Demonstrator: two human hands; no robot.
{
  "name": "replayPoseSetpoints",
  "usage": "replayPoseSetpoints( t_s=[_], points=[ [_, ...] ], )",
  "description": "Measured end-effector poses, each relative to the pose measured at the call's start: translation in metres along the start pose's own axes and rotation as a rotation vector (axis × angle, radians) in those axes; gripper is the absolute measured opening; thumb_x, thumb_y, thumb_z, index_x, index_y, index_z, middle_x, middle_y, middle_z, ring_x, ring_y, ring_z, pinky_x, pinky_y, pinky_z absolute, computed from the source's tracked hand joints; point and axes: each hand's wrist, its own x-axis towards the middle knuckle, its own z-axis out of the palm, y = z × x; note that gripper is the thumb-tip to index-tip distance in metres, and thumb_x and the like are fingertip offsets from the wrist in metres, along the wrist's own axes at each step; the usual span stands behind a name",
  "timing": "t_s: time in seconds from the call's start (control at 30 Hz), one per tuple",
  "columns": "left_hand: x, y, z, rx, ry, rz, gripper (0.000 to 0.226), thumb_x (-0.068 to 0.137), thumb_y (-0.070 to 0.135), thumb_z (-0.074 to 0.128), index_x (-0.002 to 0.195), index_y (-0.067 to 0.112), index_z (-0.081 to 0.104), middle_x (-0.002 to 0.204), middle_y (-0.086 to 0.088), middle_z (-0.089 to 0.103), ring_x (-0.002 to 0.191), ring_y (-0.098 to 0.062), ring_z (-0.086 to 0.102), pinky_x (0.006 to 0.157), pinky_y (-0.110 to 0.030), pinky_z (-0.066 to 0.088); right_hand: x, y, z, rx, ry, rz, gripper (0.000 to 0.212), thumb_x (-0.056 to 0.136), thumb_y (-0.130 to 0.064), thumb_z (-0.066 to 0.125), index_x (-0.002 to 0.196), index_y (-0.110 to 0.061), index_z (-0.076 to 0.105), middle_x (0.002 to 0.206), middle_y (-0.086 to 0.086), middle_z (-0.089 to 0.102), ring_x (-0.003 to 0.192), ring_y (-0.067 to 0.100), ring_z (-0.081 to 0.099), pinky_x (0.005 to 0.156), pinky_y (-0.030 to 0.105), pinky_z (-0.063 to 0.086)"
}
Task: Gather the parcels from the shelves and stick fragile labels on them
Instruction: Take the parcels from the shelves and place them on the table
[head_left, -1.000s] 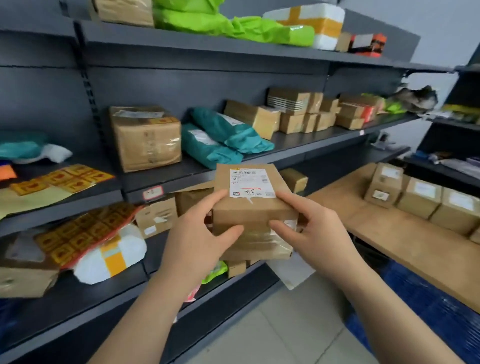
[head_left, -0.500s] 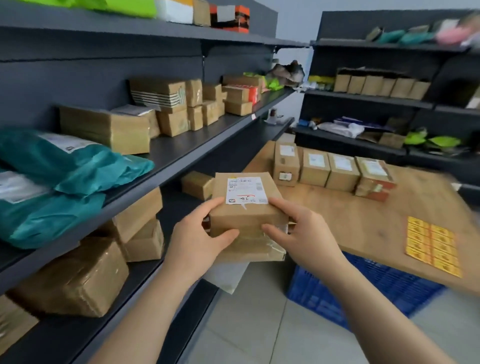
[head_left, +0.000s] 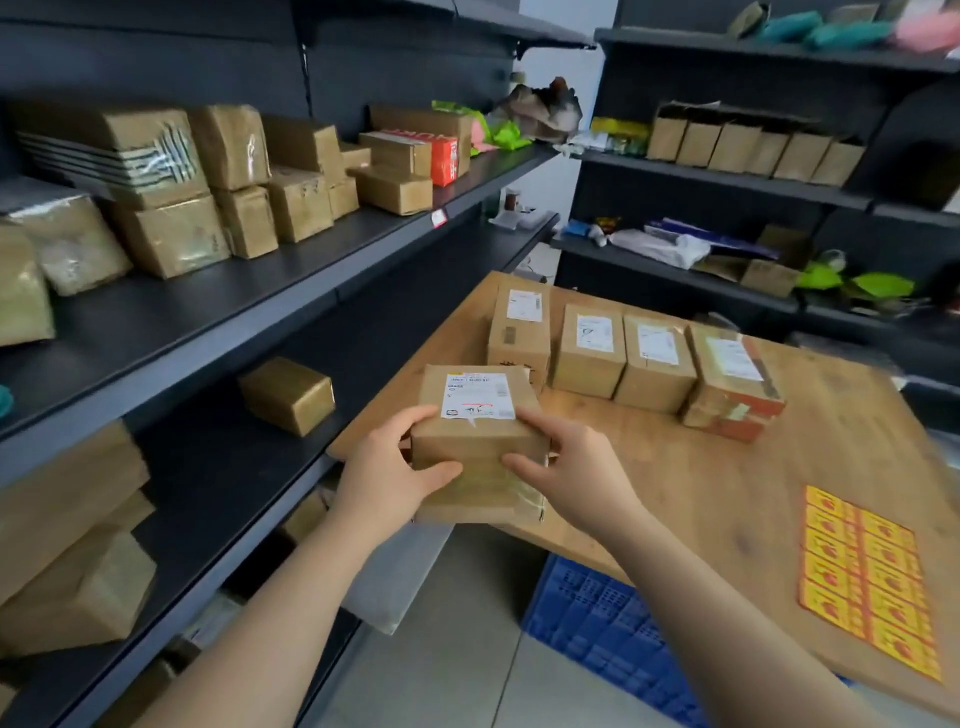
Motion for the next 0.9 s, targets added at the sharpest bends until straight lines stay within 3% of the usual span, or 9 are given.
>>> replayPoseSetpoints(
  t_s=[0.3,0.53,0.67,0.8,0.9],
  points=[
    [0.105,-0.046,0.02,0.059,-0.081,-0.099,0.06,0.067,0.028,0.082,0.119,0.04,0.053,0.106,0.025,0.057,0.094,0.002,0.056,0.069,-0.013,0.042,0.098,0.056,0.044,0.029,-0.087,0.066,0.053,0.078,-0.037,0.071,0.128,-0.036,0.054,0.111,-0.018,0.064,0.09,0.001,0.057,0.077,0.02,0.048],
    [0.166,-0.089,0.024,0.115,-0.156,-0.139,0.062,0.068,0.025,0.081,0.121,0.037,0.053,0.107,0.019,0.059,0.095,-0.005,0.058,0.076,-0.021,0.047,0.144,0.079,0.095,-0.02,-0.121,0.18,0.055,0.078,-0.043,0.068,0.129,-0.038,0.049,0.117,-0.008,0.06,0.097,0.01,0.057,0.082,0.031,0.052],
    [0.19,-0.114,0.023,0.154,-0.208,-0.138,0.068,0.068,0.025,0.081,0.127,0.036,0.051,0.106,0.022,0.058,0.094,-0.001,0.057,0.07,-0.01,0.041,0.161,0.087,0.117,-0.059,-0.119,0.189,0.058,0.076,-0.049,0.068,0.13,-0.042,0.046,0.126,-0.01,0.049,0.096,0.007,0.055,0.081,0.025,0.051],
    [0.205,-0.131,0.02,0.193,-0.239,-0.146,0.072,0.066,0.022,0.082,0.127,0.042,0.05,0.094,0.036,0.052,0.082,0.014,0.053,0.061,-0.001,0.038,0.17,0.092,0.134,-0.099,-0.163,0.196,0.067,0.073,-0.052,0.069,0.134,-0.041,0.042,0.13,-0.007,0.041,0.092,0.009,0.057,0.083,0.025,0.051],
    [0.212,-0.14,0.021,0.232,-0.263,-0.132,0.073,0.066,0.018,0.082,0.128,0.039,0.049,0.101,0.028,0.055,0.083,0.008,0.052,0.063,0.002,0.036,0.174,0.096,0.146,-0.123,-0.199,0.208,0.072,0.073,-0.049,0.071,0.137,-0.035,0.041,0.142,-0.001,0.035,0.102,0.017,0.059,0.088,0.03,0.05]
  ],
)
